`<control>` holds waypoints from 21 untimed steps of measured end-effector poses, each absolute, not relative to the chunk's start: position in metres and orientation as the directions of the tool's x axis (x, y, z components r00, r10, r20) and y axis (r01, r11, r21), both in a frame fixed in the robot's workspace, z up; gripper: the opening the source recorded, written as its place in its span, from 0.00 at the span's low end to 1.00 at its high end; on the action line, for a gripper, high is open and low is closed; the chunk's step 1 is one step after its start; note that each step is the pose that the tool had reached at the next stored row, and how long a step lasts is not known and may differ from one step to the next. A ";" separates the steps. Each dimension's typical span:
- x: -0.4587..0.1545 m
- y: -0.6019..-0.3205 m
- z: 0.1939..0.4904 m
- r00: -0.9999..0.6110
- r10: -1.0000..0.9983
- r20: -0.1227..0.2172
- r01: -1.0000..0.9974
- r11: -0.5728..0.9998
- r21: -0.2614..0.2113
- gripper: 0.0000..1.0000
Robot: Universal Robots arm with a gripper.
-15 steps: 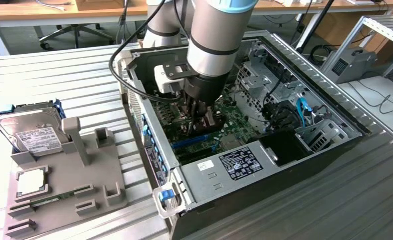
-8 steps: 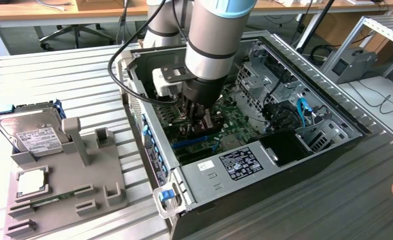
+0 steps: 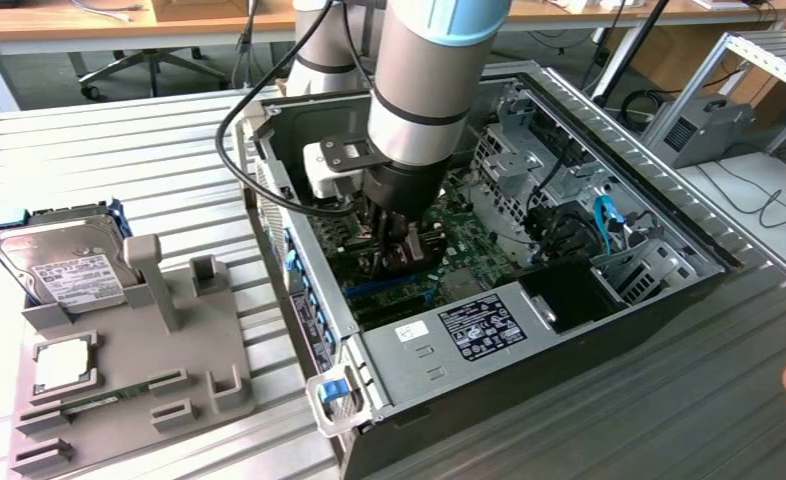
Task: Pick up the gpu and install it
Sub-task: 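Insert the gpu into the slot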
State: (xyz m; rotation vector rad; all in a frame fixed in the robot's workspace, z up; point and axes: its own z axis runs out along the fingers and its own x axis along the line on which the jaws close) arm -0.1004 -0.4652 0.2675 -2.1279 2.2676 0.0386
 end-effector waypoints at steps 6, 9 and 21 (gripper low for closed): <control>-0.100 -0.465 0.265 -0.063 -0.997 -0.040 -0.998 0.064 -0.003 0.28; -0.100 -0.465 0.265 -0.063 -0.997 -0.040 -0.998 0.063 -0.004 0.28; -0.101 -0.465 0.262 -0.043 -0.998 -0.040 -0.999 0.043 -0.004 0.28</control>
